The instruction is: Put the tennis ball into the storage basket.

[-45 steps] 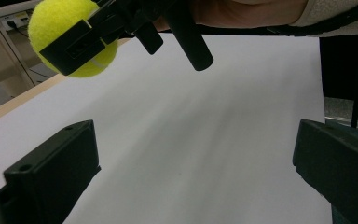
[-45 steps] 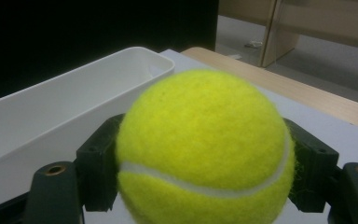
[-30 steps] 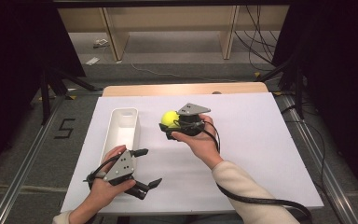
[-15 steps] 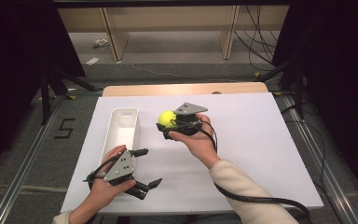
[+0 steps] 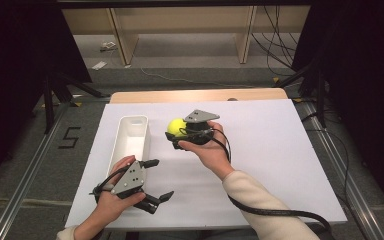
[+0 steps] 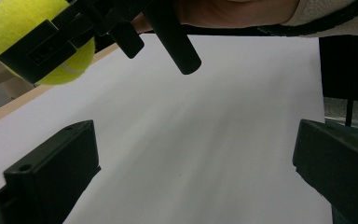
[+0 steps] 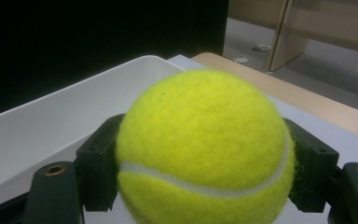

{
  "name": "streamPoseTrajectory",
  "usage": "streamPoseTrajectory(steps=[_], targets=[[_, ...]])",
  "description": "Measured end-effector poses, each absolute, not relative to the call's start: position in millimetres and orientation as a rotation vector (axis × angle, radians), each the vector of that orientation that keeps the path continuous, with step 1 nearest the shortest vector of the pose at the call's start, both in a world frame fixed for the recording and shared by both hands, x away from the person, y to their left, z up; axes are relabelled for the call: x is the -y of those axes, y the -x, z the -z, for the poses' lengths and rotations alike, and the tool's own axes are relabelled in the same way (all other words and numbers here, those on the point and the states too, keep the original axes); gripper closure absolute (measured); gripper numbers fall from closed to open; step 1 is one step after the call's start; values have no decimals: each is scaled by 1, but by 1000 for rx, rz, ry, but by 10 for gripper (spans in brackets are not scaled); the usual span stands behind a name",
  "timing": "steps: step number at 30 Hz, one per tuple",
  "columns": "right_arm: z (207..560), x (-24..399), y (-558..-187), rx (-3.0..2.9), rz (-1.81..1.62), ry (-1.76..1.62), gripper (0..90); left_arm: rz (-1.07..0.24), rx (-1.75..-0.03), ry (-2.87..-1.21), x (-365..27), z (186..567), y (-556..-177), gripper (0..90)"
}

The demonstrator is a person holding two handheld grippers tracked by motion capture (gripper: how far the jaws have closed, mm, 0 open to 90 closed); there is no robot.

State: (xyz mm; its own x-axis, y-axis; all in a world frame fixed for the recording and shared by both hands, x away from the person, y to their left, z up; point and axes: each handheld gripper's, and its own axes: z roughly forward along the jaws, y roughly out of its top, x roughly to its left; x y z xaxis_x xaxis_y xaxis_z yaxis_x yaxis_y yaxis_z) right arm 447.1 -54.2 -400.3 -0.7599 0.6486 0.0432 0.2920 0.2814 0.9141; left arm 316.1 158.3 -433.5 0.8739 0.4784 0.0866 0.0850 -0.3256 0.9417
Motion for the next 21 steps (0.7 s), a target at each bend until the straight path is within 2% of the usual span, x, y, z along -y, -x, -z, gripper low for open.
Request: streamPoseTrajectory(steps=[21], targets=[[399, 44, -447, -2230, -1483, -839, 267, -417, -409, -1878, -158, 434, -316, 0]])
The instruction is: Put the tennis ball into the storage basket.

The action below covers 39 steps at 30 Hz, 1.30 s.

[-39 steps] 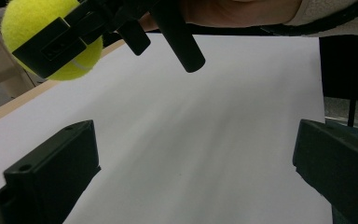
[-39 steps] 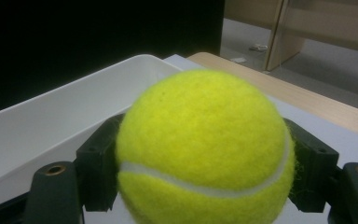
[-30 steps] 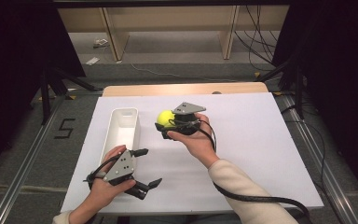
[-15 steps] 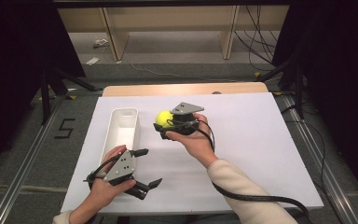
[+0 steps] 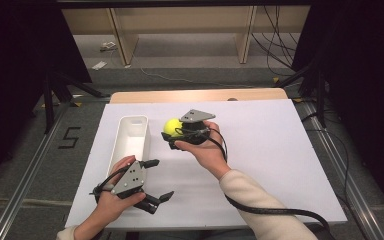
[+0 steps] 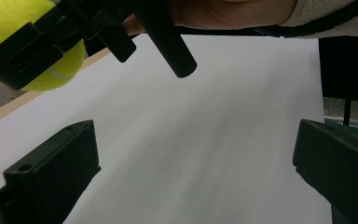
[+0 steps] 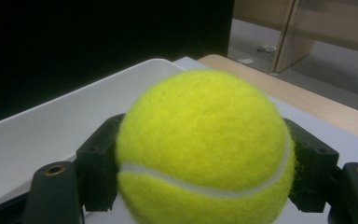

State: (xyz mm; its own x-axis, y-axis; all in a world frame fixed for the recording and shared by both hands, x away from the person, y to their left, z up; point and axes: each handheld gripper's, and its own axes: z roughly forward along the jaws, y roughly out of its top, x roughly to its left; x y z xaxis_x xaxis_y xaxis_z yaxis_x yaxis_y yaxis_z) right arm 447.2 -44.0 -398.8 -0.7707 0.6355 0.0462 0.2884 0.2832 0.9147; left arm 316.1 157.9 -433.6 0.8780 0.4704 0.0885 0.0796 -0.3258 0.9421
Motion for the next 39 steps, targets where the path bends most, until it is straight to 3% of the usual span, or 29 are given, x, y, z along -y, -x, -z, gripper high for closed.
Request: streamPoseTrajectory(steps=[39], targets=[[395, 27, -449, -2252, -1497, -810, 267, -413, -405, -1878, -158, 433, -316, 0]])
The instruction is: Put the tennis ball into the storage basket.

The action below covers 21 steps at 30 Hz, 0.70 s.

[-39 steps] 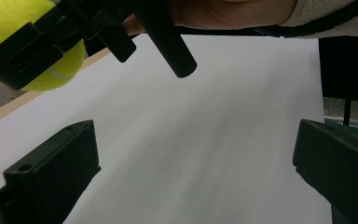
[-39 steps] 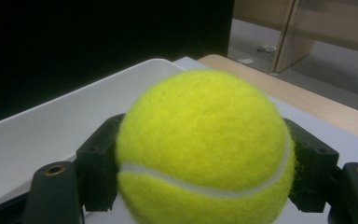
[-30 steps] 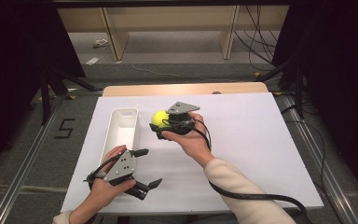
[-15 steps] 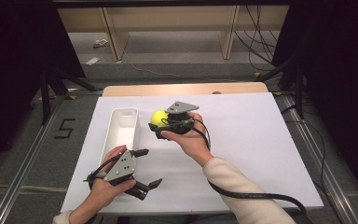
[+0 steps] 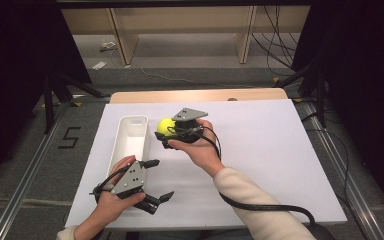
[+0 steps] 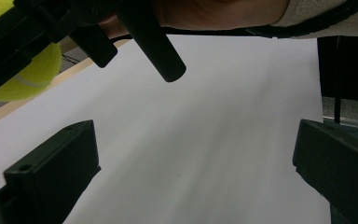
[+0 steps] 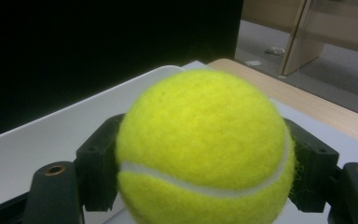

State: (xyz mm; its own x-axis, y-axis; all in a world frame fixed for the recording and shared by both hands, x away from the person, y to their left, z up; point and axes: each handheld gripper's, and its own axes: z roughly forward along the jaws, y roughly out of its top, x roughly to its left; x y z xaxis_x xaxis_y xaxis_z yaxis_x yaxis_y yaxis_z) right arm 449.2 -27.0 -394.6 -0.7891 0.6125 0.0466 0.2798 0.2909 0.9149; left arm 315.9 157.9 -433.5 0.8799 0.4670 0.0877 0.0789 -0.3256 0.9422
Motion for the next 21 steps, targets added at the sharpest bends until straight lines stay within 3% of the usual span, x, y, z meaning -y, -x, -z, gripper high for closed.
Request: streamPoseTrajectory(steps=[21], targets=[[393, 18, -449, -2258, -1500, -793, 267, -410, -402, -1882, -157, 434, -316, 0]])
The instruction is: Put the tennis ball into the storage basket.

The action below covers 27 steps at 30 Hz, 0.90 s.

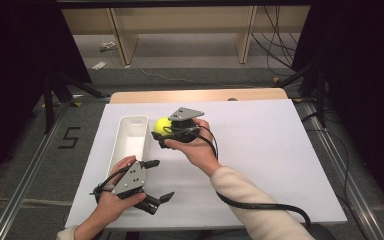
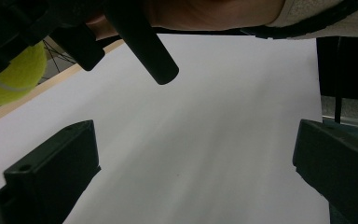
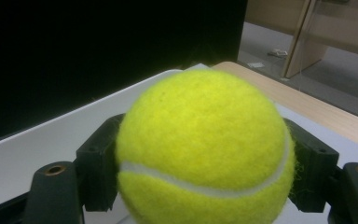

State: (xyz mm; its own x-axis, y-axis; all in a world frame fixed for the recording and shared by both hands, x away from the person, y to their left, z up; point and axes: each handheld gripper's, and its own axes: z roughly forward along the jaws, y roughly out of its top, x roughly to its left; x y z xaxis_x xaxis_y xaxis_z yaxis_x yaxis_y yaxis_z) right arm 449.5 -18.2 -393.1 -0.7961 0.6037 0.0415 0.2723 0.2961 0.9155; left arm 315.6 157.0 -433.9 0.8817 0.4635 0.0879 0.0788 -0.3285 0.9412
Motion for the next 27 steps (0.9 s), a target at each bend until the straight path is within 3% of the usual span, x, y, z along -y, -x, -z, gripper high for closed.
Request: streamPoseTrajectory(steps=[27], targets=[[392, 8, -451, -2272, -1505, -779, 267, -409, -398, -1885, -156, 434, -315, 0]])
